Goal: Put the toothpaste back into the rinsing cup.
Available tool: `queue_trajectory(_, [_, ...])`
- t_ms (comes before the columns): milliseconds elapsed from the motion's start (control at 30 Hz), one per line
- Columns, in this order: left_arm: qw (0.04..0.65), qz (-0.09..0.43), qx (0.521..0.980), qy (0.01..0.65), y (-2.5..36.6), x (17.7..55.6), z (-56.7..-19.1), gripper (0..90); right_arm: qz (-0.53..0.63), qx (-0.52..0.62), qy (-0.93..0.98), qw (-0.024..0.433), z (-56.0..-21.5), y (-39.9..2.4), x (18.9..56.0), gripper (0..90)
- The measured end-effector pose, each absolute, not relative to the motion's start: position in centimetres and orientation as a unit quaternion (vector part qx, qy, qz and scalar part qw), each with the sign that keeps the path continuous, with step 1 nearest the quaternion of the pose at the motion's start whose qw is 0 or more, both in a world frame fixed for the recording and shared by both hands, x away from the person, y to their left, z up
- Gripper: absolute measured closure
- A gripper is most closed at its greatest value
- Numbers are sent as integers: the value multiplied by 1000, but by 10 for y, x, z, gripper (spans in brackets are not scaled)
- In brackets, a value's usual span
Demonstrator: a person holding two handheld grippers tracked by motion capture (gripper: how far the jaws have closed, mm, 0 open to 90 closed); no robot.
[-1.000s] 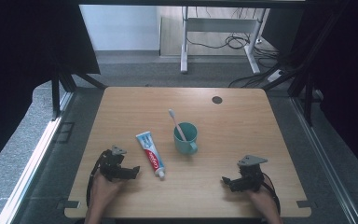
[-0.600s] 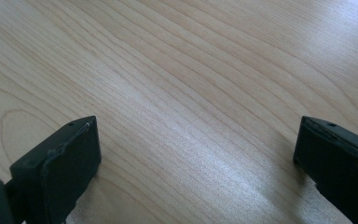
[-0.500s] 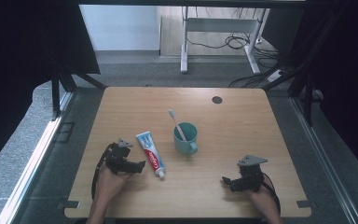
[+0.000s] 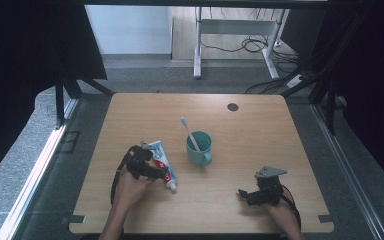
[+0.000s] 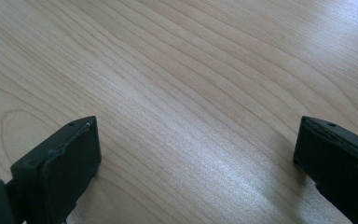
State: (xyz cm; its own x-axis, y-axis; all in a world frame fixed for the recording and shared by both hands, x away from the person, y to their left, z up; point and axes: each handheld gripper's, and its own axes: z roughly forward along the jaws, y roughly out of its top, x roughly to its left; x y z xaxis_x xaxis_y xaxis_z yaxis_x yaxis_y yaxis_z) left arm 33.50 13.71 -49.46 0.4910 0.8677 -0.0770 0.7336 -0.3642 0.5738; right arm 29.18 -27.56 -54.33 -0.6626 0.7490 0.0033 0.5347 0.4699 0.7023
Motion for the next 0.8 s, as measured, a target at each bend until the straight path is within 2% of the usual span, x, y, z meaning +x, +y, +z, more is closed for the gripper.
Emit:
queue_trajectory(400, [240, 115, 824, 499, 110, 346, -508, 0, 347, 381, 843, 155, -543, -276, 292, 10])
queue_trajectory(800, [208, 107, 837, 495, 124, 340, -517, 11, 348, 381, 843, 154, -543, -276, 291, 15])
